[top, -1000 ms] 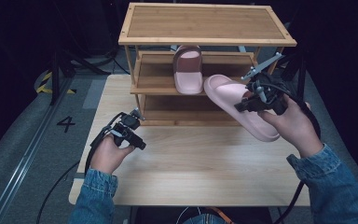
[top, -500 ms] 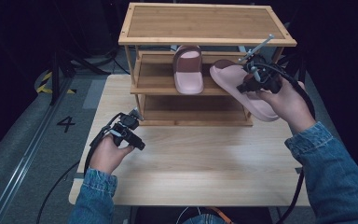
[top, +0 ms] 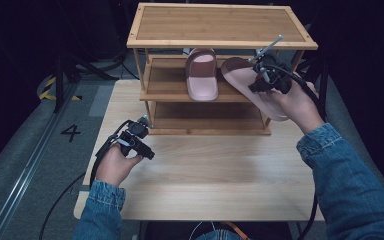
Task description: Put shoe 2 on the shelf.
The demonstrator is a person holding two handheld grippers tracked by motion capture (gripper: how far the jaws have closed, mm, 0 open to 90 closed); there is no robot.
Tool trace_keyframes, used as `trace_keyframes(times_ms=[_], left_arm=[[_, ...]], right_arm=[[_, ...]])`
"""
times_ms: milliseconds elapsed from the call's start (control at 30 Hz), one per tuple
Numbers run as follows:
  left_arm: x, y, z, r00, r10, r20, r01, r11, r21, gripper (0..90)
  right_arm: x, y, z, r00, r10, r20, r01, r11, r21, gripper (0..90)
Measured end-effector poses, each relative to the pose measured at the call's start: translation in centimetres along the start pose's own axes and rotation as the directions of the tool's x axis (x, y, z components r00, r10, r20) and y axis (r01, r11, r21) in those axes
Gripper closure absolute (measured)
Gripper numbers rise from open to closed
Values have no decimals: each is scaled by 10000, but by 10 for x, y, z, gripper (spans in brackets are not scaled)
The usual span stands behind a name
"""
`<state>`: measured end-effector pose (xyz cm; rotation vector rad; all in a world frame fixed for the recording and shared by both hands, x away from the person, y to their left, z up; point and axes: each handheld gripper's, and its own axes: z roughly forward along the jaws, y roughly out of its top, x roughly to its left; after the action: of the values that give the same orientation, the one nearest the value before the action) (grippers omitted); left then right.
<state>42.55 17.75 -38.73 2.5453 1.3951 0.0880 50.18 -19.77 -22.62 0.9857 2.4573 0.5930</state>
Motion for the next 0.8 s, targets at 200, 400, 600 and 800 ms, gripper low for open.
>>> trace_keyframes(times_ms=[200, 400, 600, 800], left_arm=[[-2, 0, 1, 10000, -11, -14, 11, 10000, 91, 342], [-1, 0, 2, 10000, 20, -20, -20, 10000, 44, 342], [-1, 0, 2, 10000, 33, 15, -33, 10000, 19, 342], [0, 1, 3, 9999, 111, 49, -112, 9999, 118, 340]], right_arm=[[3, -3, 10, 10000, 52, 73, -51, 9999, -104, 838], [-1, 0, 17, 9999, -124, 95, 127, 9992, -387, 820], [1, 0, 17, 9981, -99, 616, 135, 9982, -582, 680], [1, -12, -4, 9989, 285, 378, -246, 9948, -985, 641]])
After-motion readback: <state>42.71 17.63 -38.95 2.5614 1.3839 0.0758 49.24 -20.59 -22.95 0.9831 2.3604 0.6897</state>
